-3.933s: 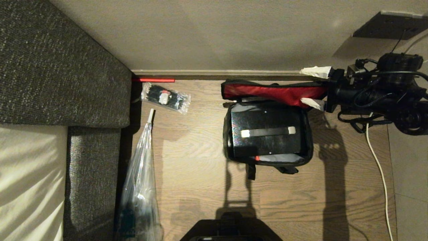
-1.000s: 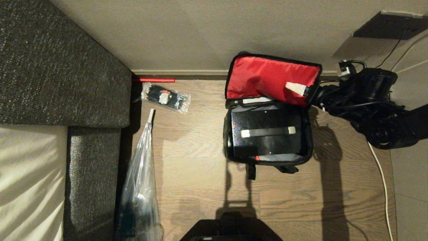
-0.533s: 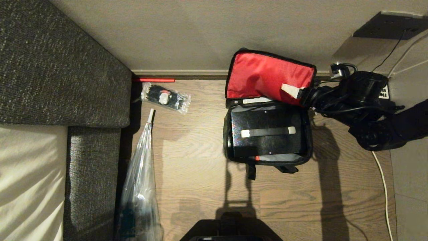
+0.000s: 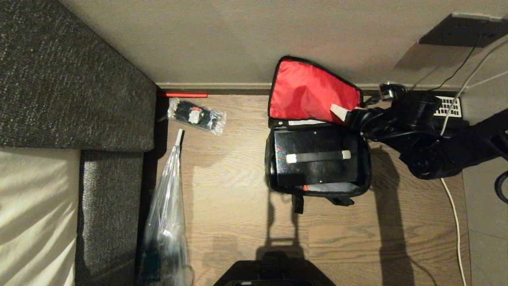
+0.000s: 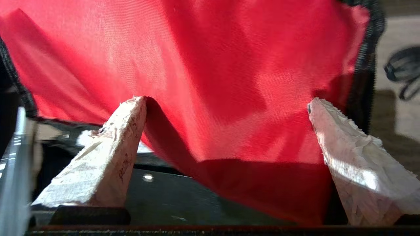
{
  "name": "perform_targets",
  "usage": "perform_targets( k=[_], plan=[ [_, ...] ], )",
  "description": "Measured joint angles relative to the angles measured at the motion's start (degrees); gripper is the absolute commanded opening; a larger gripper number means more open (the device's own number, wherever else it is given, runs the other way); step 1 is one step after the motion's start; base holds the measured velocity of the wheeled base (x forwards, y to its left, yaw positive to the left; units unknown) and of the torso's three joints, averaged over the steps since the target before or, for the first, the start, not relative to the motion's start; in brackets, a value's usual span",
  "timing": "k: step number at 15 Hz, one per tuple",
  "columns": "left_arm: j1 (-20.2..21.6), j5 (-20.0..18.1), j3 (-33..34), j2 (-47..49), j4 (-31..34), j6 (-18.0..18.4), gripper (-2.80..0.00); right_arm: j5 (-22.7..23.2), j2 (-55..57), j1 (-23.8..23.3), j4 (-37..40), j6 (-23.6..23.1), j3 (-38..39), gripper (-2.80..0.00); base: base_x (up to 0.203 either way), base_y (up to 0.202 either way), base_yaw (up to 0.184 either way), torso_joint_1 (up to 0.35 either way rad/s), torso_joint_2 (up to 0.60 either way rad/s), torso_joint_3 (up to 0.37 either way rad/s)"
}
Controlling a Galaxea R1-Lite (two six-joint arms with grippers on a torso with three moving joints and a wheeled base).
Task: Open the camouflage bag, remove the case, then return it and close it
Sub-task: Open the top of the storage box
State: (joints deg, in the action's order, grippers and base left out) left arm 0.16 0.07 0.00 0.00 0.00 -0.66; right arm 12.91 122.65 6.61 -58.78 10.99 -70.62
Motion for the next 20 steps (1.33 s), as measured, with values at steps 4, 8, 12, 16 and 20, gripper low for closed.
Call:
perform_targets(
  k=[4, 8, 12, 16, 20],
  plan=[
    [0.0, 0.0, 0.0, 0.0, 0.0, -0.02, -2.8, -0.21, 1.8, 0.26, 0.1, -0.29, -0.18, 0.0, 0.0, 0.0, 0.0, 0.0, 0.0, 0.0],
    [0.0, 0.0, 0.0, 0.0, 0.0, 0.01, -2.8, -0.45, 2.79, 0.24, -0.03, -0.25, -0.55, 0.0, 0.0, 0.0, 0.0, 0.0, 0.0, 0.0],
    [0.0, 0.0, 0.0, 0.0, 0.0, 0.0, -2.8, -1.52, 2.66, 0.61, 0.33, 0.3, -0.09, 0.0, 0.0, 0.0, 0.0, 0.0, 0.0, 0.0],
    [0.0, 0.0, 0.0, 0.0, 0.0, -0.02, -2.8, -2.28, 1.79, 0.66, 0.94, 2.68, 1.0, 0.0, 0.0, 0.0, 0.0, 0.0, 0.0, 0.0],
    [0.0, 0.0, 0.0, 0.0, 0.0, -0.02, -2.8, -1.22, -2.97, 0.61, 6.13, 9.42, 1.5, 0.0, 0.0, 0.0, 0.0, 0.0, 0.0, 0.0]
  ],
)
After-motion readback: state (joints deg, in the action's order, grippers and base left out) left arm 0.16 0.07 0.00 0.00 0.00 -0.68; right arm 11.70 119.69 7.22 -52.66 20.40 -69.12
